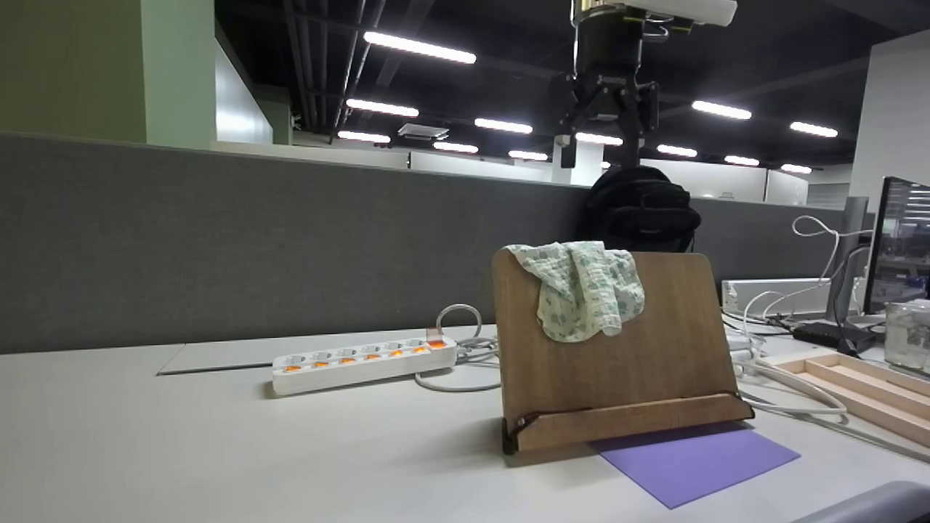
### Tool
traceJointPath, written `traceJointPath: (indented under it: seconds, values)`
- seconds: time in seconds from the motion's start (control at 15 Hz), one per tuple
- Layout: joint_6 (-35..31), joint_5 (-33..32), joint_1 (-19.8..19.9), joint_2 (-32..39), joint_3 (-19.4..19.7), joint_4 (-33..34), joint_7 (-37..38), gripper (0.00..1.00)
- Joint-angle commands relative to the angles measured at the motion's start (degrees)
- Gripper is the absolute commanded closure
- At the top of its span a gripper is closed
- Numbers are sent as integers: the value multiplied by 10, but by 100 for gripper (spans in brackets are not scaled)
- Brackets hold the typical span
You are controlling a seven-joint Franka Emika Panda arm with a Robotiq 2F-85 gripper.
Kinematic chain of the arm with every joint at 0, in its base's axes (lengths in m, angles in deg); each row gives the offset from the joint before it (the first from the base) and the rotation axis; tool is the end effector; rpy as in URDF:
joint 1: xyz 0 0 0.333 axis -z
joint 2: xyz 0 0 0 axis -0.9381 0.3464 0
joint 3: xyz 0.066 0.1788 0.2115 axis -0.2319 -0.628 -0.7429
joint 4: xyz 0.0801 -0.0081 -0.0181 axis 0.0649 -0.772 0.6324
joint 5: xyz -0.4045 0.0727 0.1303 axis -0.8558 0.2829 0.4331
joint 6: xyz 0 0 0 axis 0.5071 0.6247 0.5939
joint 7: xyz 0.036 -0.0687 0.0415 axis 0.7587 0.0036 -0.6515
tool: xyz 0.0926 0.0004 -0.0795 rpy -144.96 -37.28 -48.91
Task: Unhang the white cloth from the wooden board
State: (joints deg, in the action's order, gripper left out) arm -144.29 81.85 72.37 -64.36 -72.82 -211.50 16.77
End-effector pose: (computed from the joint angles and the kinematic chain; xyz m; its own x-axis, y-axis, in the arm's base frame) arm 0.4838 -0.0097 0.3995 0.9941 -0.0151 0.1075 -0.0227 -0.9973 0.0699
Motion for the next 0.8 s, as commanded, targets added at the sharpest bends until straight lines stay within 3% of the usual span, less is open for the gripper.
traceJointPath:
  seconds: [0.0, 0.27, 0.73]
  values:
    - [-5, 7, -2, 5, 12, 1, 2, 0]
    - [-15, 6, 7, 19, 17, 4, 19, 0]
    - [-57, -21, 29, 100, 49, 19, -15, 0]
